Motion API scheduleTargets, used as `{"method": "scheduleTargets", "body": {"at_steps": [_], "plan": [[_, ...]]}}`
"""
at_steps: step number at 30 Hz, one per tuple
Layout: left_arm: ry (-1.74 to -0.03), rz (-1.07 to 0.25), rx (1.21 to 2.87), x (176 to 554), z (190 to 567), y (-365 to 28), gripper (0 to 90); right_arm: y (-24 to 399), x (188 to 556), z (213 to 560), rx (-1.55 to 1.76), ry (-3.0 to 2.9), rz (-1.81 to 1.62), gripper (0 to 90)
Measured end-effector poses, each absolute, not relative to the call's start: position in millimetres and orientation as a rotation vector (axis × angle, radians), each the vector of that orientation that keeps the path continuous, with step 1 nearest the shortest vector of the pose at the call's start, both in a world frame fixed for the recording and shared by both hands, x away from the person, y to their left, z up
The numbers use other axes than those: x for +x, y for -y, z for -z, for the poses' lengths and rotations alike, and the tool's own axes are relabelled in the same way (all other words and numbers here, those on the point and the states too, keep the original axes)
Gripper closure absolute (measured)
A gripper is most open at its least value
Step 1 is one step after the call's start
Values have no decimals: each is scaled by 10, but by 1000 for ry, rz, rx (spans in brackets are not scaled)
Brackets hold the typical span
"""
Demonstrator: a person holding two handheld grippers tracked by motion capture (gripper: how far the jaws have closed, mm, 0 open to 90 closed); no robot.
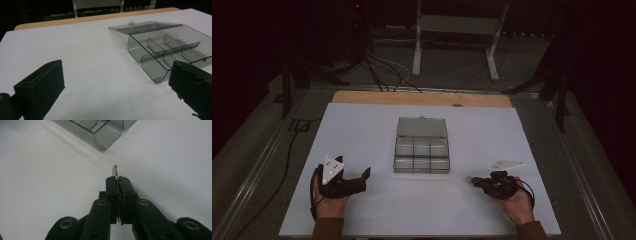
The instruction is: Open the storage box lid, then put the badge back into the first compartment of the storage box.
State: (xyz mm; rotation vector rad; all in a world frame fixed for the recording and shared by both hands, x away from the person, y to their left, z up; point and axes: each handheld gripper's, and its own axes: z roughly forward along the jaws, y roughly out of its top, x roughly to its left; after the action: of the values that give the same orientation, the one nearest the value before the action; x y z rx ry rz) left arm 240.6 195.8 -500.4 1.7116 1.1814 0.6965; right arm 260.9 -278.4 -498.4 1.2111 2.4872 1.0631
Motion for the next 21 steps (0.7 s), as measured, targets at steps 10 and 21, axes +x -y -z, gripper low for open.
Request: {"method": "scheduleTargets", "body": {"at_steps": [10,21], "plan": [[-1188,-696,1712,2407,5013,-1962,18,2792,2610,4928,1219,-2421,-1135,870],[-1184,-694,1707,2398,5017,-1951,18,2752,2610,4843,1211,-2369,-1184,870]]}}
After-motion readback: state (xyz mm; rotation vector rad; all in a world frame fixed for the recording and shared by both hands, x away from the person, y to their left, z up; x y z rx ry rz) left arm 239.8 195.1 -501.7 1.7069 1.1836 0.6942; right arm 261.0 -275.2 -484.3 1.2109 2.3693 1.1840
